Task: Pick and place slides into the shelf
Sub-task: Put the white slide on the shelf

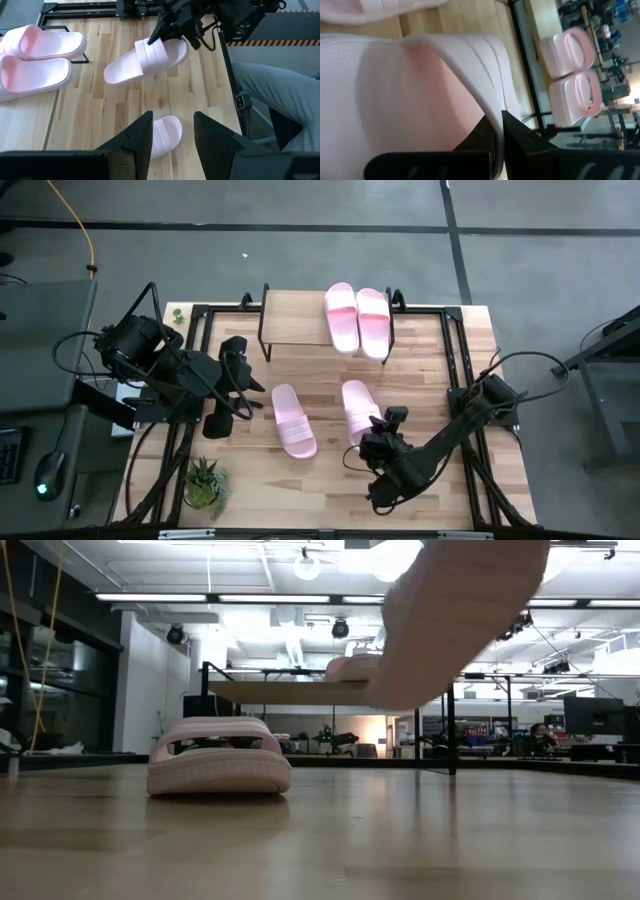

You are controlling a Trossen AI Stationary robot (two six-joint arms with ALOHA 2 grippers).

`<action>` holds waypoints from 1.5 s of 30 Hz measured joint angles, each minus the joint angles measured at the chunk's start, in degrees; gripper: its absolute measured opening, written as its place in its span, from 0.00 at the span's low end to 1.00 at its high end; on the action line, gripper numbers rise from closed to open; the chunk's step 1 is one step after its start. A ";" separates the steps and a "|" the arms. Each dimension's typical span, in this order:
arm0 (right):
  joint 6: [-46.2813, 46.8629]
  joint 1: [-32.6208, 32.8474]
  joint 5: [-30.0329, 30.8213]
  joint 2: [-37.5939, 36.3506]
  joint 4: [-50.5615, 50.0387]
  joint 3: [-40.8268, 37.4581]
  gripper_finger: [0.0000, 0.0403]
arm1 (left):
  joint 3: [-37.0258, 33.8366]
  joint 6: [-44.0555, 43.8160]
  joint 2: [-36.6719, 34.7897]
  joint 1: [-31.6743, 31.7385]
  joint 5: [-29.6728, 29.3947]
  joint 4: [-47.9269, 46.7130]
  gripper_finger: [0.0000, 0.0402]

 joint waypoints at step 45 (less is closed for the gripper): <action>-41.87 -16.02 11.89 0.00 13.92 17.45 0.00 | 0.00 0.11 0.00 -0.02 -0.09 0.00 0.31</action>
